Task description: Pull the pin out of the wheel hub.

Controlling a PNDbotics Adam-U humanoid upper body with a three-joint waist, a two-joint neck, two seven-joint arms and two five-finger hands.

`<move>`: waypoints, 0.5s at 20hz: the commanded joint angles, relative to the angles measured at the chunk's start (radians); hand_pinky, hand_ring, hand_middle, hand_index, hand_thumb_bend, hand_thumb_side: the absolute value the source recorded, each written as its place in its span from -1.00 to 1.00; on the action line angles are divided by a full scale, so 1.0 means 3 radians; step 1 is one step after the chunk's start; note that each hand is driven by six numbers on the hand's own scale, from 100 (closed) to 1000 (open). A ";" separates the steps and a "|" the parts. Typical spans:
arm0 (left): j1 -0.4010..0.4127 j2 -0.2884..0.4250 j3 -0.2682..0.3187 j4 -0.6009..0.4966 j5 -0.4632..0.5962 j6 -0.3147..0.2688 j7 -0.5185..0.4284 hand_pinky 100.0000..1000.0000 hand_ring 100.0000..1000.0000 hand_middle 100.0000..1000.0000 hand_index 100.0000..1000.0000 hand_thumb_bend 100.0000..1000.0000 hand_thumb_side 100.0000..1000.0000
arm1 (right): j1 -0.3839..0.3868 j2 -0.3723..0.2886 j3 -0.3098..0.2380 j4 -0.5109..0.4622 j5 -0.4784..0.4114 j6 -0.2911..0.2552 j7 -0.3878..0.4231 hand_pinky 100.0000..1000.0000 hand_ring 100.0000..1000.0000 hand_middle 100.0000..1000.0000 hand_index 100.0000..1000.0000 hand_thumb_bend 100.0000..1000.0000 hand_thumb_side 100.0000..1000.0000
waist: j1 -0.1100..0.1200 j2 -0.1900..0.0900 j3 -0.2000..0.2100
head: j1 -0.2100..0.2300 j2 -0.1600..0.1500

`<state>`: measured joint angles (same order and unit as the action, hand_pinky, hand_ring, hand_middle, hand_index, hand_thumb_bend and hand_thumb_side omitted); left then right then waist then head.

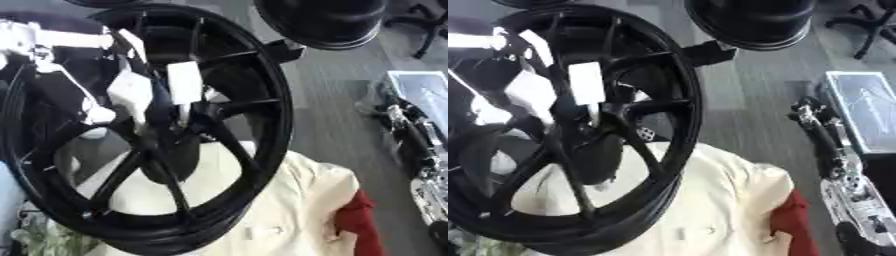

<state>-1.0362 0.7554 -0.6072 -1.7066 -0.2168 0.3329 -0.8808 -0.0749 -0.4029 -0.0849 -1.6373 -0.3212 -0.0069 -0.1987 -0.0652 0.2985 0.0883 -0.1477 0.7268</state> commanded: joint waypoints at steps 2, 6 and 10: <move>-0.0042 0.0015 0.0037 0.0002 -0.0032 0.0080 -0.0083 0.31 0.12 0.31 0.46 -0.65 -1.00 | -0.0022 -0.0057 -0.0013 -0.0029 0.0010 -0.0009 0.0014 0.86 0.47 0.31 0.64 -1.00 -0.01 | 0.0001 -0.0037 -0.0010 | 0.0002 -0.0039; -0.0041 0.0000 0.0042 0.0007 0.0002 0.0082 -0.0038 0.29 0.09 0.24 0.42 -0.68 -1.00 | -0.0023 -0.0052 -0.0015 -0.0024 0.0008 -0.0005 0.0009 0.86 0.47 0.31 0.64 -1.00 0.00 | -0.0002 -0.0033 -0.0011 | -0.0001 -0.0040; -0.0037 -0.0001 0.0037 0.0009 0.0022 0.0089 -0.0020 0.26 0.03 0.14 0.35 -0.75 -1.00 | -0.0022 -0.0050 -0.0017 -0.0022 0.0010 -0.0005 0.0007 0.86 0.47 0.31 0.64 -1.00 0.00 | -0.0006 -0.0032 -0.0012 | -0.0001 -0.0038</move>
<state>-1.0362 0.7468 -0.6068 -1.7000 -0.2185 0.3409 -0.8726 -0.0765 -0.4009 -0.0849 -1.6372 -0.3212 -0.0062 -0.1974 -0.0684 0.3023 0.0871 -0.1477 0.7267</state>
